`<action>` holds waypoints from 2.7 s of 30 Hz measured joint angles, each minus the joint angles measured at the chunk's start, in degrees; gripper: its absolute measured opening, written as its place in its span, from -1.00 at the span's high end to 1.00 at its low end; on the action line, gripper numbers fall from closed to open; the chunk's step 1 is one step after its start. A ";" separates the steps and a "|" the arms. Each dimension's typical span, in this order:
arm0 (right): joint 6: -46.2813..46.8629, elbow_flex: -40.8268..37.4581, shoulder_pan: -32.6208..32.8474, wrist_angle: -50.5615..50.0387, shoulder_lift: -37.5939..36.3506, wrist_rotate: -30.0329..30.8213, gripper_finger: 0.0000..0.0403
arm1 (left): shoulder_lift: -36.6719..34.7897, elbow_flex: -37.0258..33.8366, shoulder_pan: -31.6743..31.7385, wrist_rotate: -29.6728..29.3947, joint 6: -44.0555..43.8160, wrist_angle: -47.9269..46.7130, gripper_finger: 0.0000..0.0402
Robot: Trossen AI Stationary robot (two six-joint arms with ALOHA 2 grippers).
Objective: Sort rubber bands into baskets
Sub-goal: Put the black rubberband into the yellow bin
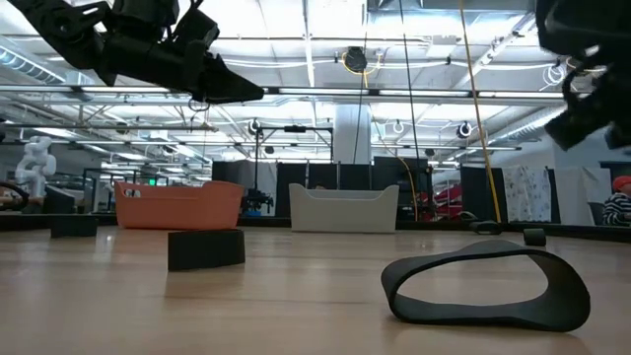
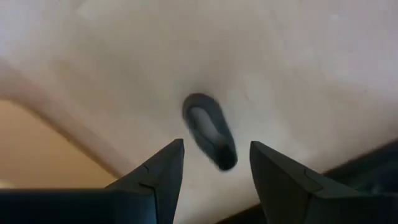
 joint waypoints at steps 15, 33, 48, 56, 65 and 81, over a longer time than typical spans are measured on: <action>-2.74 -10.29 -1.88 10.80 -3.99 -2.98 0.42 | 0.00 0.00 0.00 -0.01 0.07 -0.01 0.31; 2.60 5.96 -0.79 5.85 -9.80 2.71 0.99 | 0.00 -0.02 0.00 -0.02 0.09 -0.04 0.31; 38.40 7.26 18.81 16.24 -9.34 -9.18 0.99 | 0.00 -0.04 0.00 0.00 0.04 -1.50 0.31; 40.92 7.24 22.50 15.51 -7.60 -8.86 0.85 | 0.00 -0.04 0.00 0.00 0.00 -1.50 0.31; 40.88 7.22 22.49 15.51 -7.16 -8.99 0.55 | 0.00 -0.04 0.00 0.00 -0.15 -1.50 0.31; 36.88 7.22 15.96 22.99 -7.77 -3.95 0.33 | -5.78 1.29 0.02 -1.39 2.07 -16.58 0.31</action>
